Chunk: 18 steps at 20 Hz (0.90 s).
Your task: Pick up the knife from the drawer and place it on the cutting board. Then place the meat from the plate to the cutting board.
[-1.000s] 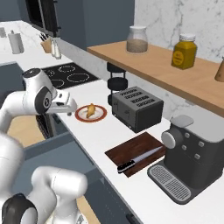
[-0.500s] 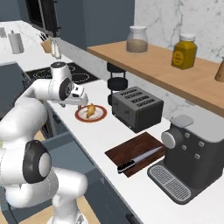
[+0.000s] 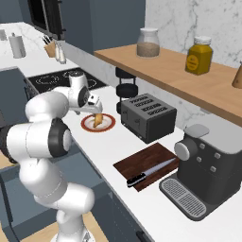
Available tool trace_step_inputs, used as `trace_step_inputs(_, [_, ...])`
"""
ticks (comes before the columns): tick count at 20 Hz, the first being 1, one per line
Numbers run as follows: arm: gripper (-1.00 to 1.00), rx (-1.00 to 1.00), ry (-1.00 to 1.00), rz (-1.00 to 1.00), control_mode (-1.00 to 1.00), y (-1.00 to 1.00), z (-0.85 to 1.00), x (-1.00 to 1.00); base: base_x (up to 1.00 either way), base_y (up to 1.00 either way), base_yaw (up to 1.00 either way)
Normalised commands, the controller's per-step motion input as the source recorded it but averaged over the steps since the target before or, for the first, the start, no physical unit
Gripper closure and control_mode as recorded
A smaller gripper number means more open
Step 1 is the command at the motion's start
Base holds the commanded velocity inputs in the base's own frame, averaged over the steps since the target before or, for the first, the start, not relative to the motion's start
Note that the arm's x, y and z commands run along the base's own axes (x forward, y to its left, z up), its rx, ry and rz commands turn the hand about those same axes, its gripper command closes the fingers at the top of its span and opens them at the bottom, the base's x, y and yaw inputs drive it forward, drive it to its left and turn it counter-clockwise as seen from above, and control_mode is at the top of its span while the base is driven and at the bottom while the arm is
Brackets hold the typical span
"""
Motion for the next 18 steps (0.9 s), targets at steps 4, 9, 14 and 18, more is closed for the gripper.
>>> trace_step_inputs(4, [-1.0,0.0,0.21,-0.11,-1.0,0.01,-0.29,0.65,0.0,0.0,0.0])
trace_step_inputs(9, [-1.0,0.0,0.27,-0.1,-1.0,0.0,-0.31,0.55,0.0,0.0,0.0])
trace_step_inputs(14, [-1.0,0.0,0.03,-0.07,-1.0,0.0,-0.47,0.29,0.0,0.0,0.0])
trace_step_inputs(18, [-1.0,0.0,0.0,-0.05,-1.0,0.0,-0.64,0.11,0.0,0.0,0.0])
